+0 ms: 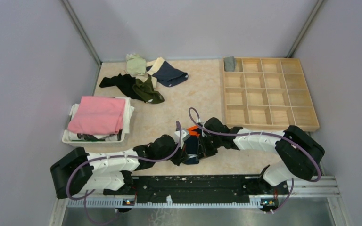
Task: Roll the underwear
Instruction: Roll the underwear to the center of the board.
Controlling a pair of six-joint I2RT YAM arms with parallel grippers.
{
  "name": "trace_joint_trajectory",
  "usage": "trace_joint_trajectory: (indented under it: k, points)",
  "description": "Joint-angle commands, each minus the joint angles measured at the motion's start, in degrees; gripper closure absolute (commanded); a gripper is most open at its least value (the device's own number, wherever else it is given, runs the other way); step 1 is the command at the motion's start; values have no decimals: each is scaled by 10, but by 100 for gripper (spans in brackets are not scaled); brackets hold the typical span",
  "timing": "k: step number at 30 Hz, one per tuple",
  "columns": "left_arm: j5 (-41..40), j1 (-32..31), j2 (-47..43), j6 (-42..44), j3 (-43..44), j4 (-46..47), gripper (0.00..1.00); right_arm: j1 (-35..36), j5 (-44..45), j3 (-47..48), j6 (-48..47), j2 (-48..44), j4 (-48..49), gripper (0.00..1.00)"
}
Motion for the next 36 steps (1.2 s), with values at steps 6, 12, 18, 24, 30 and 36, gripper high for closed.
trace_joint_trajectory:
  k: [6, 12, 18, 24, 30, 36]
  points:
    - [-51, -3, 38, -5, 2, 7, 100, -6, 0, 11, 4, -18, 3, 93]
    - [-83, -2, 49, -18, -6, 5, 100, -6, 14, 1, 4, -56, 14, 84]
    - [-82, -2, 71, -22, -10, 16, 100, -7, 48, -20, -6, -120, 23, 72]
    - [-78, -2, 93, -24, -11, 28, 100, -8, 86, -51, -39, -175, 55, 68]
    - [-77, -2, 101, -27, -15, 33, 100, -8, 82, -112, -60, -242, 163, 84]
    - [-75, -2, 107, -27, -12, 34, 100, 3, -61, -107, -43, -181, 227, 100]
